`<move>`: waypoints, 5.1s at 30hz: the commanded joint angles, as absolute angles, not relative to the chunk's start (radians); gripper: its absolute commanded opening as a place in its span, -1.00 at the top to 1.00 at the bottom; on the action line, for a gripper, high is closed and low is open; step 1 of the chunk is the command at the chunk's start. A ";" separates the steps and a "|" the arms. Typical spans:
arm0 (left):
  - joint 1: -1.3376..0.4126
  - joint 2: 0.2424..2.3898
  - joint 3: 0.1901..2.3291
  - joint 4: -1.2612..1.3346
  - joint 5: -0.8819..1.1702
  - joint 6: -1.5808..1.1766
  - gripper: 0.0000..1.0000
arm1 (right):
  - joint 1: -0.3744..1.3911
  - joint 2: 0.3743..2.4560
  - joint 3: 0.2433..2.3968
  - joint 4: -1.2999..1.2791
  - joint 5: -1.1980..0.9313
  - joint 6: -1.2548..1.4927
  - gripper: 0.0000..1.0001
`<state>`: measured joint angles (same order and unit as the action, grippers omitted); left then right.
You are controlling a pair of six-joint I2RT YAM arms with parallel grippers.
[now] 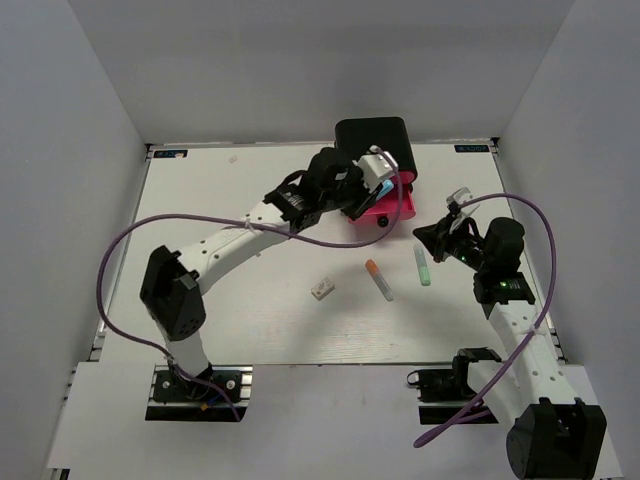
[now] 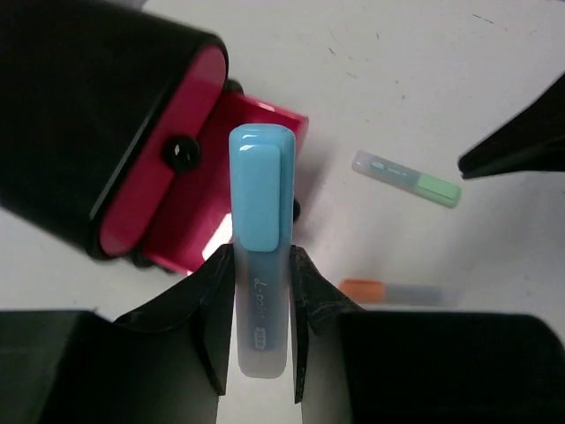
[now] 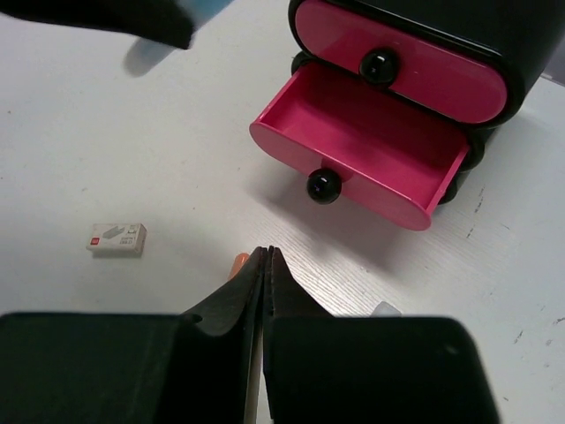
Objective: Sort the stationery into containers
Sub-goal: Place the stationery in the drawer, then pick up the stationery from the corner of the board, then place the stationery in the drawer, then pick up the stationery from the center of the board.
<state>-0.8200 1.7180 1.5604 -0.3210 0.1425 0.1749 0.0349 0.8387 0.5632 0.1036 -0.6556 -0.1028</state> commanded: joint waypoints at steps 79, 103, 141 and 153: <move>-0.805 0.609 0.698 -0.629 -0.368 -0.518 -1.00 | 0.121 1.563 0.795 -0.241 -0.086 -0.210 0.17; -0.805 0.609 0.680 -0.594 -0.270 -0.488 -1.00 | 0.187 1.314 1.167 -0.594 -0.552 -1.078 1.00; -0.937 1.265 0.906 -0.278 0.046 -0.578 -0.91 | 0.247 1.279 1.082 -0.051 -0.310 -0.672 0.02; -1.040 1.744 1.199 -0.340 -0.110 -1.131 -0.16 | 0.166 0.931 0.686 -0.029 -0.060 -0.109 0.59</move>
